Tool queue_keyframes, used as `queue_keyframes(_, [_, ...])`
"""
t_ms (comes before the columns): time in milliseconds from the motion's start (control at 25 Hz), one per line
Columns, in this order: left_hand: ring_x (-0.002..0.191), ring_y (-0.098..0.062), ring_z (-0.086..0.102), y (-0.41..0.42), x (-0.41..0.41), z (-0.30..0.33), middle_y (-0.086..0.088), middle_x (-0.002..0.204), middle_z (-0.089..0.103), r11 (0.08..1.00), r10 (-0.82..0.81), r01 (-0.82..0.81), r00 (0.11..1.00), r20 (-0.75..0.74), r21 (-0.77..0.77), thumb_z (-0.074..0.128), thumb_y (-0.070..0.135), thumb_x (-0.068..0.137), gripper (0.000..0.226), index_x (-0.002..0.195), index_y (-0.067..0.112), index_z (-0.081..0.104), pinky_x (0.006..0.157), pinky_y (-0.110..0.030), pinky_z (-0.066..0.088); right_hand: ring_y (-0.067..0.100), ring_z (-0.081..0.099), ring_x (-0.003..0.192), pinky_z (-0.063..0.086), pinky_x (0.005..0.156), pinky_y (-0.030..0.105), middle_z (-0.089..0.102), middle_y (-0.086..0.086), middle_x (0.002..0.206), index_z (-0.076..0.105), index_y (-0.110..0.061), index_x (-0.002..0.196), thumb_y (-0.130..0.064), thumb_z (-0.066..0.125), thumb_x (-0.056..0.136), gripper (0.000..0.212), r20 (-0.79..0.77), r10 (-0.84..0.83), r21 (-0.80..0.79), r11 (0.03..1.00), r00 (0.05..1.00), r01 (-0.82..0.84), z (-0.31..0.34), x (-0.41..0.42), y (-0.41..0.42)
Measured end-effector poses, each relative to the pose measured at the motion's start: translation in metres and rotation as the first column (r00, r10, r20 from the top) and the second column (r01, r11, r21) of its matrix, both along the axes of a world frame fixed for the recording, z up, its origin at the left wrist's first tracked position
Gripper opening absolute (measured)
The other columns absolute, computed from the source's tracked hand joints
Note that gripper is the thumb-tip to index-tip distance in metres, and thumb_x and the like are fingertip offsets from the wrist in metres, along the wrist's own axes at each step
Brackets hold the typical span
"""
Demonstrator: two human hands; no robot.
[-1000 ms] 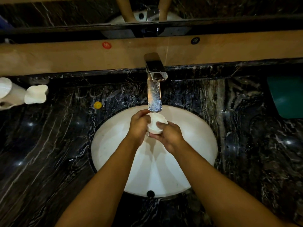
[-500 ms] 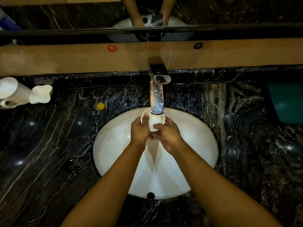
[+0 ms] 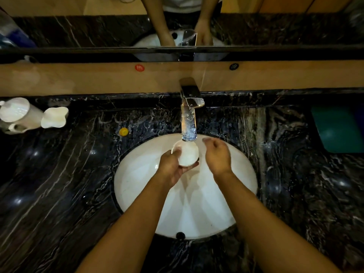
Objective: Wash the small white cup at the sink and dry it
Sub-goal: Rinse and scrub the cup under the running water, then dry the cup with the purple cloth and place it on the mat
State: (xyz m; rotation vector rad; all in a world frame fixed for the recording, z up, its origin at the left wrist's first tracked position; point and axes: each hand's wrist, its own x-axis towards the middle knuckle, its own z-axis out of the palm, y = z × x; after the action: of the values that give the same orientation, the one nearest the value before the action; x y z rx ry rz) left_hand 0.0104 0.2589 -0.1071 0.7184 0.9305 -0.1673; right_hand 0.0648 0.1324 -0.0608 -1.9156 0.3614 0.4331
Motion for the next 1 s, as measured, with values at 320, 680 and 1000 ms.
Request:
queue_keyframes(320, [0.122,-0.054,0.054,0.01,-0.014,0.014,-0.029,0.141,0.048,0.997,-0.008,0.011,0.999,-0.032,0.077,0.054,-0.007,0.097,0.031,0.126,0.003,0.055,0.077,-0.058,0.062,0.013,0.044,0.051,0.037,0.054,0.032,0.055,0.005,0.062,0.058,-0.015,0.065,-0.05,0.055,0.098,0.048,0.235,0.13,0.199,0.964,0.963,-0.179,0.078,0.05,0.037])
queue_keyframes(680, [0.118,-0.049,0.057,0.019,-0.033,0.02,-0.026,0.138,0.05,0.998,0.022,-0.021,1.0,-0.012,0.056,0.054,-0.007,0.096,0.033,0.127,0.003,0.053,0.071,-0.054,0.064,0.011,0.034,0.049,0.026,0.046,0.025,0.045,0.003,0.062,0.06,-0.01,0.076,-0.042,0.06,0.099,0.04,0.086,0.088,0.3,0.948,0.992,-0.11,0.068,0.037,0.033])
queue_keyframes(1000, [0.115,-0.05,0.055,0.027,-0.06,0.019,-0.025,0.127,0.054,0.995,-0.029,0.032,0.999,-0.03,0.097,0.044,-0.016,0.075,0.049,0.116,0.005,0.061,0.082,-0.058,0.061,0.015,0.047,0.059,0.038,0.052,0.028,0.06,0.001,0.078,0.068,-0.015,0.096,-0.033,0.059,0.097,0.02,-0.206,-0.013,0.155,0.987,0.979,0.046,0.009,-0.046,0.002])
